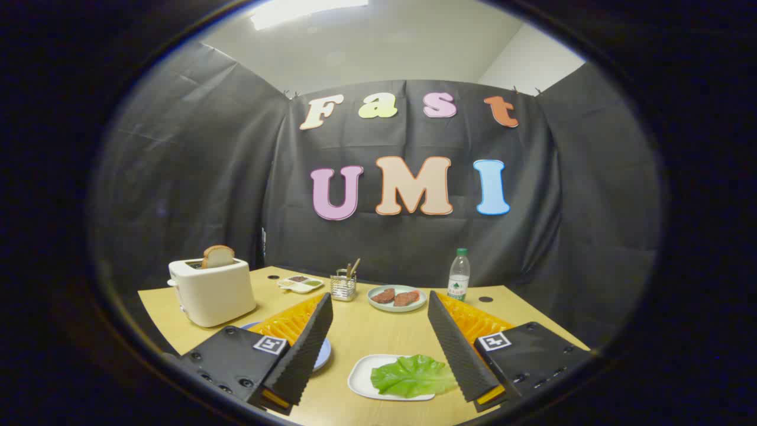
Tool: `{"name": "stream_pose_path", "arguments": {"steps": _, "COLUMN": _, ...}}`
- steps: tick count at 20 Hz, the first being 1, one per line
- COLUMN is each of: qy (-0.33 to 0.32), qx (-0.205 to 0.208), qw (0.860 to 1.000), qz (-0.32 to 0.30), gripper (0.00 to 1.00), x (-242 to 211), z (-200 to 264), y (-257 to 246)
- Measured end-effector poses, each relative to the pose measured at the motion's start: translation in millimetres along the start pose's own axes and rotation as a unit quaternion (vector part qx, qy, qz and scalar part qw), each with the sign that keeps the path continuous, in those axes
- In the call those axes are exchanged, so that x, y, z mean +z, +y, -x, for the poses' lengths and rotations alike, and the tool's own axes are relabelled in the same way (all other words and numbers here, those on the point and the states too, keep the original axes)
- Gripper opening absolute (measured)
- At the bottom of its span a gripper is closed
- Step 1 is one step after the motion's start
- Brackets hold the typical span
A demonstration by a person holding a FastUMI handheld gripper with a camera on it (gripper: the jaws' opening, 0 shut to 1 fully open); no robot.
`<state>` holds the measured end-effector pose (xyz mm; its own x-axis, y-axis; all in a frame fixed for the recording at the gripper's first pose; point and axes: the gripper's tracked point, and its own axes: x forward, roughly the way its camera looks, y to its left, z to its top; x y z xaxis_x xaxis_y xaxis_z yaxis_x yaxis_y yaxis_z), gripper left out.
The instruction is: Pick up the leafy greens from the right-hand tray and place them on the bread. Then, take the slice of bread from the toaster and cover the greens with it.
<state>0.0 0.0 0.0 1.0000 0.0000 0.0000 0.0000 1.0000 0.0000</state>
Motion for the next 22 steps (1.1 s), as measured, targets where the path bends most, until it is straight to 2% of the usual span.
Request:
{"name": "stream_pose_path", "arguments": {"steps": 17, "qy": 0.004, "qx": -0.011, "qw": 1.0, "qz": -0.01, "gripper": 1.0, "x": -2.8, "z": 0.6, "y": -9.6}}
{"name": "stream_pose_path", "arguments": {"steps": 22, "qy": 0.024, "qx": -0.054, "qw": 0.997, "qz": -0.039, "gripper": 1.0, "x": -17.6, "z": -5.1, "y": -50.0}}
